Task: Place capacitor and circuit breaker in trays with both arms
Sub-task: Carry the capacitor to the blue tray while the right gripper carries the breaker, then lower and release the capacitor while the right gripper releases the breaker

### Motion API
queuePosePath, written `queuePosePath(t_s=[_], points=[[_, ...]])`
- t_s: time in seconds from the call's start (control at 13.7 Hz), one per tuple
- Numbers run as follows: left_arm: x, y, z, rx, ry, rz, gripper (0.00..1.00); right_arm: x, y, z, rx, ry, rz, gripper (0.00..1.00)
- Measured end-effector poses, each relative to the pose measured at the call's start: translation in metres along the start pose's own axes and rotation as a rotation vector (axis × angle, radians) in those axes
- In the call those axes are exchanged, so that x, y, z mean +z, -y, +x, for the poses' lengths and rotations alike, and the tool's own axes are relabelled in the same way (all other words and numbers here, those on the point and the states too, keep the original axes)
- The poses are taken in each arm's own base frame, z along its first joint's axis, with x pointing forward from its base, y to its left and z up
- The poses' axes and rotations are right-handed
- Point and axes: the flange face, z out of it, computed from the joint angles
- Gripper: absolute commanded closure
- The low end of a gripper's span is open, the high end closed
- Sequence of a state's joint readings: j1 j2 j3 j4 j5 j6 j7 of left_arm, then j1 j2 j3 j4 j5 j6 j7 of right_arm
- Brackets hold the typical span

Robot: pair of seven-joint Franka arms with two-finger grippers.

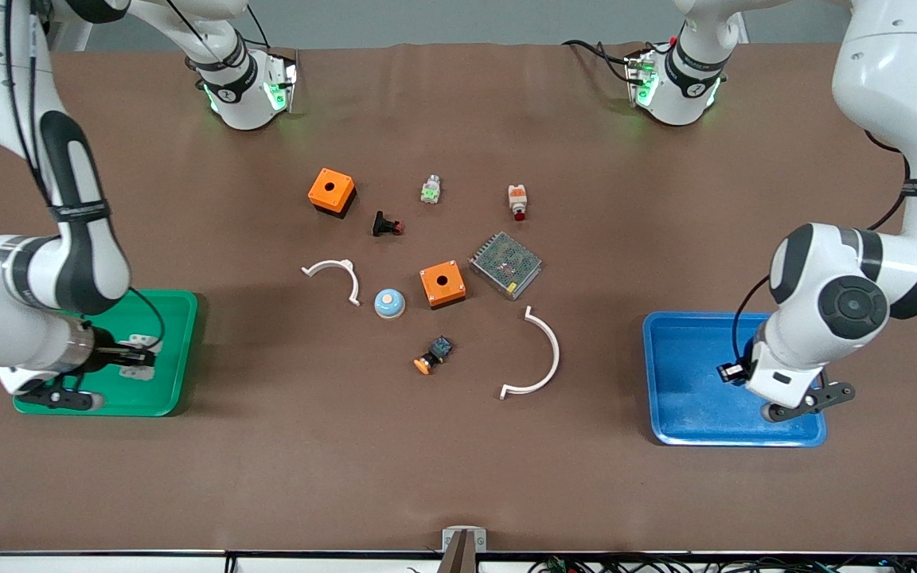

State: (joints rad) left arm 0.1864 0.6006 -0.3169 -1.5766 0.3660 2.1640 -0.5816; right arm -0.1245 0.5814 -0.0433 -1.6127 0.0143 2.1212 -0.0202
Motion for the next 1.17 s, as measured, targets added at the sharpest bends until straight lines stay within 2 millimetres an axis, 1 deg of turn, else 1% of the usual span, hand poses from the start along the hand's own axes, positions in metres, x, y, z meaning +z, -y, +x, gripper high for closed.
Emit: queuePosePath(t_s=[0.07,0.22,0.37,0.51,0.59,0.66,0.73,0.8,0.88,0.95,1.02,1.1,1.17], points=[[0.015,0.008,0.004,-0.014,0.001,-0.011,1.0,0.008,-0.017,0.0,-0.002,-0.002,0.001,1.0],[0.047,0.017,0.007,-0.027,0.013,-0.031,1.0,0.027,-0.042,-0.003,-0.014,-0.022,0.001,1.0],[0.072,0.017,0.007,-0.022,0.022,-0.047,1.0,0.048,-0.06,-0.007,-0.026,-0.033,0.0,1.0],[0.089,0.023,0.009,-0.025,0.02,-0.063,0.99,0.063,-0.075,-0.01,-0.038,-0.03,0.0,1.0],[0.093,0.025,0.009,-0.023,0.02,-0.066,0.89,0.068,-0.08,-0.011,-0.043,-0.03,0.0,1.0],[0.095,0.026,0.009,-0.024,0.021,-0.067,0.56,0.071,-0.083,-0.011,-0.047,-0.03,0.0,1.0],[0.094,0.026,0.009,-0.024,0.02,-0.068,0.03,0.073,-0.086,-0.011,-0.054,-0.031,-0.001,0.99],[0.094,0.025,0.01,-0.023,0.018,-0.07,0.0,0.076,-0.088,-0.011,-0.061,-0.035,-0.001,0.99],[0.092,0.024,0.01,-0.019,0.015,-0.072,0.0,0.079,-0.089,-0.011,-0.069,-0.038,-0.002,0.98],[0.09,0.024,0.011,-0.007,0.011,-0.072,0.0,0.081,-0.091,-0.011,-0.074,-0.042,-0.003,0.8],[0.085,0.025,0.013,0.005,0.003,-0.074,0.0,0.084,-0.094,-0.011,-0.077,-0.041,-0.003,0.22],[0.074,0.025,0.015,0.016,-0.004,-0.07,0.0,0.087,-0.097,-0.012,-0.078,-0.04,-0.003,0.0],[0.058,0.026,0.017,0.02,-0.004,-0.059,0.0,0.087,-0.098,-0.012,-0.079,-0.04,-0.003,0.0]])
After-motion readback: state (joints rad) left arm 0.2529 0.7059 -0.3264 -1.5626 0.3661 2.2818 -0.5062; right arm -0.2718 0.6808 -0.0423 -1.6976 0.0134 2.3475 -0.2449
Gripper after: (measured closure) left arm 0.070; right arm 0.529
